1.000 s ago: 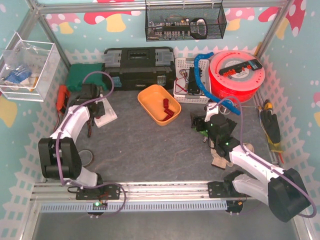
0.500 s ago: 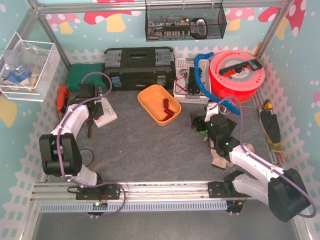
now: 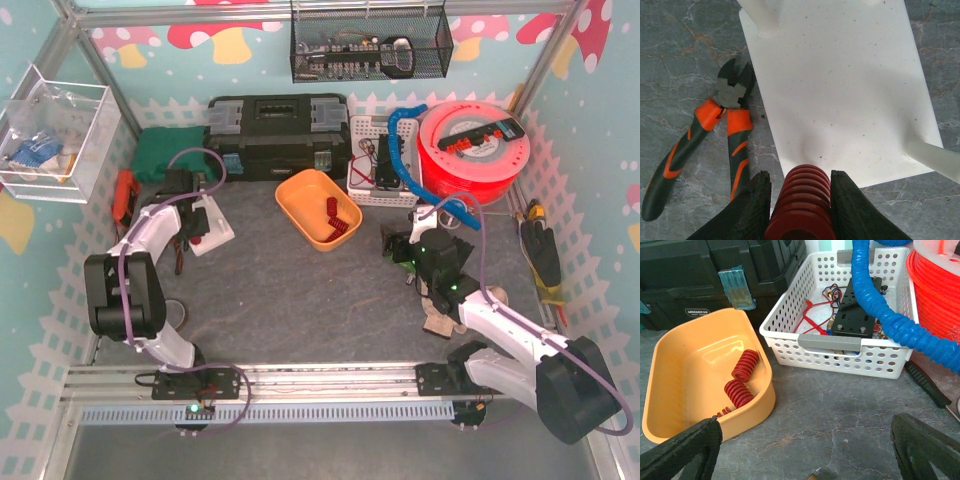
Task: Install the large spring
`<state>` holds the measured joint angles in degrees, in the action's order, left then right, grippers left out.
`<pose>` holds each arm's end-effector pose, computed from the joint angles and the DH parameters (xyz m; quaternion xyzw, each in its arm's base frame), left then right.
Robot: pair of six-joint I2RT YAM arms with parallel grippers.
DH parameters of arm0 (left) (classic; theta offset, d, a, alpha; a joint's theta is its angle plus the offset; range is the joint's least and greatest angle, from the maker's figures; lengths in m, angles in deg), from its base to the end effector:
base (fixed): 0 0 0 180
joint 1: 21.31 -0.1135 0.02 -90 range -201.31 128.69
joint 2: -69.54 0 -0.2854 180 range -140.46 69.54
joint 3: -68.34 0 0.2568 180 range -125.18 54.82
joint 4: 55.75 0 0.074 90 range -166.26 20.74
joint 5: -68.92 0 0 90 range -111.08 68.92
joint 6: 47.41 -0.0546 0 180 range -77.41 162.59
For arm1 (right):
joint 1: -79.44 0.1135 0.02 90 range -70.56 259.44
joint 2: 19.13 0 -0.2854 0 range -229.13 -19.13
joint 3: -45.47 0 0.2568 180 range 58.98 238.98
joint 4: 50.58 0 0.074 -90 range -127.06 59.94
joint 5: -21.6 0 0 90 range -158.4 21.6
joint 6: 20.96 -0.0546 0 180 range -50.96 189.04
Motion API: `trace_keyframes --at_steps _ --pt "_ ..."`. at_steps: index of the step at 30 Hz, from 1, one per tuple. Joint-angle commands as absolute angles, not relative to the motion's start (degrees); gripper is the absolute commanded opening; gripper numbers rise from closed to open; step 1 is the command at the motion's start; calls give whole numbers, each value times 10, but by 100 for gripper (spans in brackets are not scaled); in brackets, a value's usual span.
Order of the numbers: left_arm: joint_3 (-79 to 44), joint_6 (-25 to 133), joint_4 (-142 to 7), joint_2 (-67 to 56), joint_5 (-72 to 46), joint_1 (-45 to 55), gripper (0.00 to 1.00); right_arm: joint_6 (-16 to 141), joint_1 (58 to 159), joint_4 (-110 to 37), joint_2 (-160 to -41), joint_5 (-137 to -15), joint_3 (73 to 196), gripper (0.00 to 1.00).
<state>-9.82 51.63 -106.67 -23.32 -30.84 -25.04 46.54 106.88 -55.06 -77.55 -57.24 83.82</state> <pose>0.3341 0.0311 0.2170 -0.1262 0.9659 0.0733 0.2140 0.2131 0.0987 0.2342 0.0246 0.7945 0.1838 0.5782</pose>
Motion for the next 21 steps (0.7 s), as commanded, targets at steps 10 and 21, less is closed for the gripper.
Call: trace_keyframes --at_steps 10,21 --pt "-112 512 -1061 -258 -295 -254 32 471 1073 -546 -765 -563 846 92" --pt "-110 509 -1061 -246 -295 -254 49 471 1072 -543 -761 -560 846 92"
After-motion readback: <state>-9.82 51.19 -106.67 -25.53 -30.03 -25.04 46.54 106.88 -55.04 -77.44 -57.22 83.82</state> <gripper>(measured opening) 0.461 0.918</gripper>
